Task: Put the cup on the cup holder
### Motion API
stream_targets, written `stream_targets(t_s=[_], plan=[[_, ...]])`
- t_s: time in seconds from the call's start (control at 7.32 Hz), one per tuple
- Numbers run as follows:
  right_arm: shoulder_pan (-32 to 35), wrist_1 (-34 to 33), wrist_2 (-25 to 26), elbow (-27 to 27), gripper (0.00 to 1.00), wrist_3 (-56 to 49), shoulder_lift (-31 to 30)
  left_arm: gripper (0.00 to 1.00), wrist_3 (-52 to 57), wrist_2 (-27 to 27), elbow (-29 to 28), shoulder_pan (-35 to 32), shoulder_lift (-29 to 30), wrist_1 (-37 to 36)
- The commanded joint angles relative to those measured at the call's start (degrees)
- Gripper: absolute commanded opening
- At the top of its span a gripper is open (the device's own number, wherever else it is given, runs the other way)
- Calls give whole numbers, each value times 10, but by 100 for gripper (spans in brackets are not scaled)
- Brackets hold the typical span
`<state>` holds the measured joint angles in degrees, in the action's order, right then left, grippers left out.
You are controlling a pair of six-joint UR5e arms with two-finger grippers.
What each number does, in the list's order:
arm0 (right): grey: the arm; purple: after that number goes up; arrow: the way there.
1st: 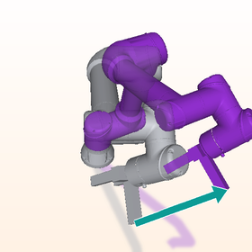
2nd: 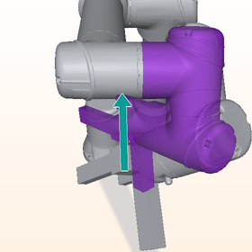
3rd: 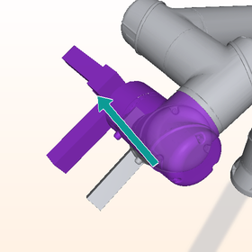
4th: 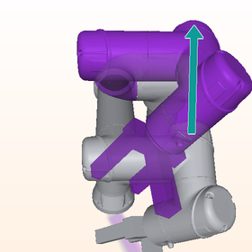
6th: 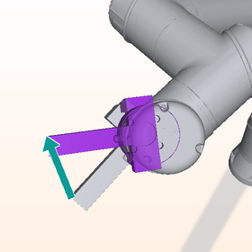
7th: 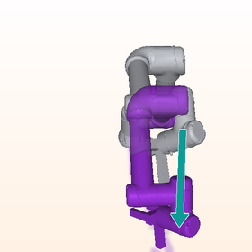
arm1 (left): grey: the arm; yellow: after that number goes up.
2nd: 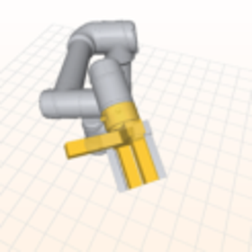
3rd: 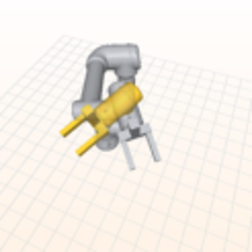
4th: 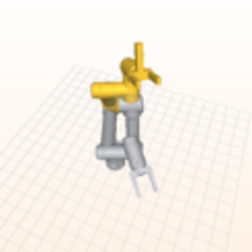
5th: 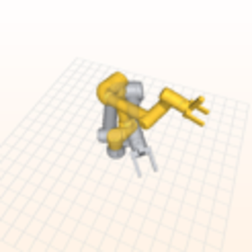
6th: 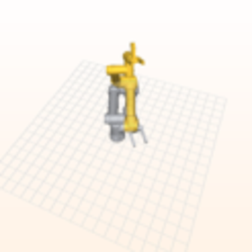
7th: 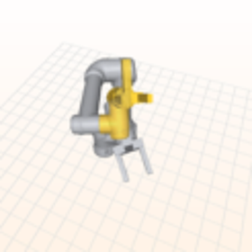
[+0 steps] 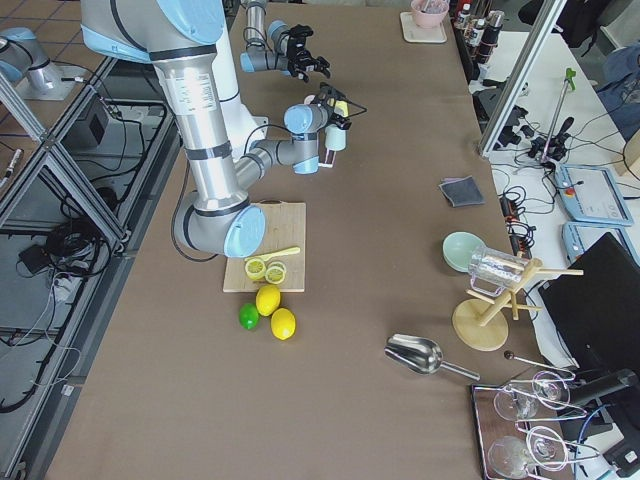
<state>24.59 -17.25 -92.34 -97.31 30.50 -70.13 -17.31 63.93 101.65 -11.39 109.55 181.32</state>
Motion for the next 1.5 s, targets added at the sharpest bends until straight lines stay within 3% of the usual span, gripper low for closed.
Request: stream_targets(t_s=[0.0,0.27,0.68,0.82,1.09,1.23,1.37], plan=[[0,-2,-2,0,100,0,0,98,-4,99,41,-80,10,-154],[2,-19,-4,-8,100,2,0,98,-83,233,40,-166,23,-272],[19,-157,-37,-87,100,2,-1,98,-82,403,34,-305,23,-406],[53,-207,-70,-111,100,1,-2,98,-79,443,33,-344,23,-476],[145,-379,-181,-194,100,-7,0,98,-79,524,59,-395,24,-633],[188,-437,-224,-209,100,-30,-1,98,-78,529,71,-396,21,-704],[211,-465,-233,-209,100,-122,-21,98,-70,527,71,-393,24,-799]])
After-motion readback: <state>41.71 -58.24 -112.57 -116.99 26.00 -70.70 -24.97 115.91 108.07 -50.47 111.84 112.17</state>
